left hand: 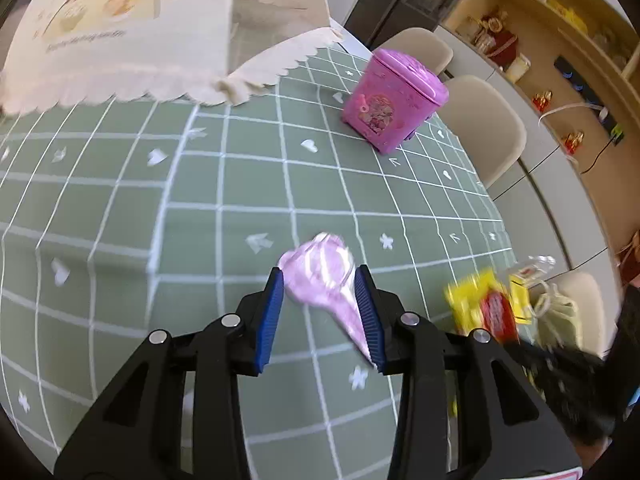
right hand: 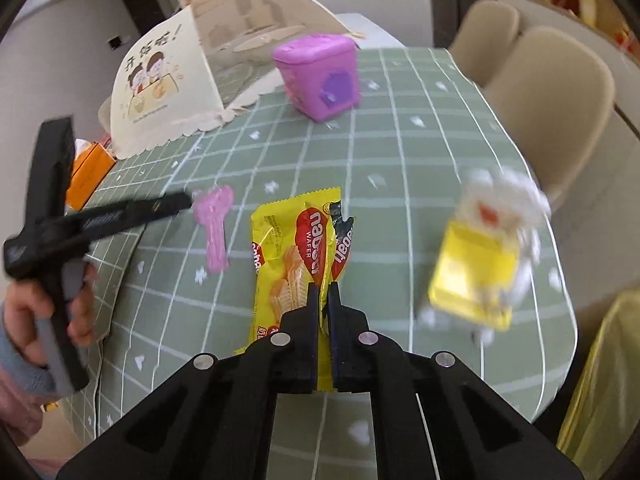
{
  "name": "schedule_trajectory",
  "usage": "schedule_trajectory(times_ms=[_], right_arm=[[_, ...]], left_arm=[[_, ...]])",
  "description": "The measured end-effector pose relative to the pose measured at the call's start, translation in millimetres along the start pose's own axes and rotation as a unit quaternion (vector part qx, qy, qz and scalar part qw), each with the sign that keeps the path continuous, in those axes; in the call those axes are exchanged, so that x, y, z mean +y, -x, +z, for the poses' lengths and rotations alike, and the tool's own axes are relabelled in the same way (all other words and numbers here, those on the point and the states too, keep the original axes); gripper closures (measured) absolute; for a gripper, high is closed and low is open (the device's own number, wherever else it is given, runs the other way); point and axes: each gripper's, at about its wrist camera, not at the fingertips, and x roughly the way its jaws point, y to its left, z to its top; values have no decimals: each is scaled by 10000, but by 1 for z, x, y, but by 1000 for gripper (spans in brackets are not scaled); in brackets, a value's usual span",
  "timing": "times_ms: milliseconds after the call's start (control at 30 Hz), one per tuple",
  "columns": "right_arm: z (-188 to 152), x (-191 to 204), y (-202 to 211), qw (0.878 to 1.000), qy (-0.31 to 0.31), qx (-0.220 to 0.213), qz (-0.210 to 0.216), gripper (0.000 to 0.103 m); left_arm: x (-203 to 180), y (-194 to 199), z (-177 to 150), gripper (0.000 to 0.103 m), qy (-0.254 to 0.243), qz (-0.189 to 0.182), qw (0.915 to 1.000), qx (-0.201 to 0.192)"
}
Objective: Collect trash
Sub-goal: 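Grasp the yellow nabati wafer packet with the right gripper while the left gripper grasps the pink spoon-shaped wrapper, then carry the pink wrapper with the left gripper while the right gripper carries the nabati packet to the yellow bag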
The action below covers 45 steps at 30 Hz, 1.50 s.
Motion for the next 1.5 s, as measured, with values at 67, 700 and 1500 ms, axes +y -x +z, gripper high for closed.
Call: schedule_trajectory(times_ms=[67,700,1500], right_arm=[[-10,-3,4,10000,-73,9,18,97],[-31,-10,22,9999,-153,4,-53,97],[-32,-61,188,9876,573,-1460,116,97]], left_arm=[[-11,-12,4,68,-249,213,9994,57],[-46,-33,-2,66,-1146,927,9889,176],[-175,142,-35,66,-749,61,9901,-1187]])
